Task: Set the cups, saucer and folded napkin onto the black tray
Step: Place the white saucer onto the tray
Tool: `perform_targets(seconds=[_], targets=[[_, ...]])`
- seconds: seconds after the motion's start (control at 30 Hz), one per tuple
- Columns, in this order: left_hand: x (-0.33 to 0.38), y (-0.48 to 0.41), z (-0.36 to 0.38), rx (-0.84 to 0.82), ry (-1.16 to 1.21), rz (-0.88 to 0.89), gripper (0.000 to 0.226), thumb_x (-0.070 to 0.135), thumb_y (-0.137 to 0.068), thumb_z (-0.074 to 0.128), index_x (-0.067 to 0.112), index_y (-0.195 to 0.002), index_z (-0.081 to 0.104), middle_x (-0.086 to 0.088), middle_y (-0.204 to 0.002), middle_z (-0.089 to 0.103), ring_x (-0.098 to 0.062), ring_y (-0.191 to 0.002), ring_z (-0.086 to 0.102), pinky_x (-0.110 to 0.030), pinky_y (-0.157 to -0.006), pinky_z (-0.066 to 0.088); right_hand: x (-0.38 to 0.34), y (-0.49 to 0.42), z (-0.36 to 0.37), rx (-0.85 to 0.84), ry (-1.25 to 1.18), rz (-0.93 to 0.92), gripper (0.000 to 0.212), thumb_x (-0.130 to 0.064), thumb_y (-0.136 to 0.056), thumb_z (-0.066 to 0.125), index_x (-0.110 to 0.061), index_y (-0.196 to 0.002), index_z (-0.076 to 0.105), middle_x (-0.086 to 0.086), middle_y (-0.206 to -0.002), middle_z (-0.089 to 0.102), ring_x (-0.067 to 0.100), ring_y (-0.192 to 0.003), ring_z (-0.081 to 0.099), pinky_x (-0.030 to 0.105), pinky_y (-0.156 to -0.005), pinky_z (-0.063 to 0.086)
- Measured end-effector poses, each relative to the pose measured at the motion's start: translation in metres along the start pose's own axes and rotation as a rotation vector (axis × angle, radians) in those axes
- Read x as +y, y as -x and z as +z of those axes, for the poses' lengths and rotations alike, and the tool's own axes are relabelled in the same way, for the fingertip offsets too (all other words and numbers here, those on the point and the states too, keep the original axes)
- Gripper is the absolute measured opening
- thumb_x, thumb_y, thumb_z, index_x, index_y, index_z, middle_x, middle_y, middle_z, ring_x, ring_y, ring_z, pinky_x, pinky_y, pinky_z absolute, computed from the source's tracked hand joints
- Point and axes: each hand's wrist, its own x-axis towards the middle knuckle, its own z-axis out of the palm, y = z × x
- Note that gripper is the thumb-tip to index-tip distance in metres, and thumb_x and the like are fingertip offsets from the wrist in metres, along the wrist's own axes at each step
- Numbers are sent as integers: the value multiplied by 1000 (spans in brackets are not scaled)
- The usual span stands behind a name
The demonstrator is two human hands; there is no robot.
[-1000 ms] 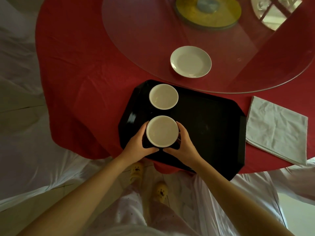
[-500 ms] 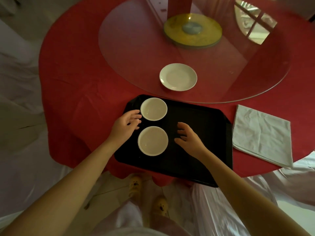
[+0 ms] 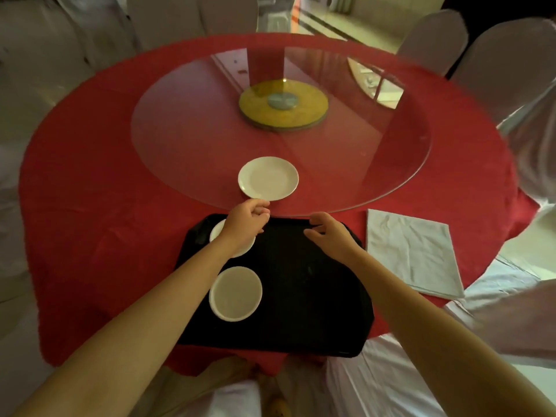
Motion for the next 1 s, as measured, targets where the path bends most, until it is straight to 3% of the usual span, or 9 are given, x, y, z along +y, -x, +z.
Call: perform_targets(seconds=[0.1,0.2,0.33,0.5,0.7,0.83,1.0], targets=[[2,-29,4,19,-62,-48,35,9,-83,57,10,-119,56,-1,-99,64,-19,-88,62,-30,-68,56,-2,-18,-14,25,70,9,52,-25,-88,60,-7,-133,42,11,-135,52,24,-117,54,35,-98,46],[2,-58,1,41,-197,-97,48,12,-79,63,9,-125,51,-13,-122,57,-28,-98,61,-43,-87,54,-3,-38,-23,29,71,66,56,-26,-86,63,-7,-134,41,13,-135,51,24,-120,52,38,-103,44],[3,-96,-13,86,-394,-132,60,16,-76,65,10,-132,45,-18,-133,46,-33,-117,51,-37,-95,43,-2,-70,-25,35,63,142,61,-28,-83,66,-8,-134,40,13,-134,51,24,-119,52,37,-102,44],[-6,-135,-29,39,-500,-212,67,18,-78,64,11,-138,37,-21,-137,40,-36,-123,44,-41,-100,42,0,-110,-14,15,110,191,68,-31,-81,68,-9,-138,36,12,-136,50,25,-121,50,40,-102,44],[-26,-168,-34,12,-496,-246,64,16,-78,62,12,-136,37,-22,-130,44,-39,-117,47,-41,-94,45,-1,-154,5,4,135,222,71,-30,-83,66,-8,-140,32,14,-136,49,27,-121,50,40,-99,45],[-37,-184,-35,2,-493,-232,62,8,-78,61,10,-135,38,-23,-130,44,-40,-116,49,-42,-92,46,-2,-177,16,-12,178,196,63,-25,-83,66,-7,-136,38,16,-131,52,27,-114,53,36,-89,46],[-48,-193,-38,5,-446,-213,50,0,-79,52,9,-127,48,-23,-125,48,-39,-110,52,-43,-88,48,-4,-201,24,-10,146,211,68,-13,-80,67,-8,-139,34,17,-135,44,32,-115,53,41,-92,50]])
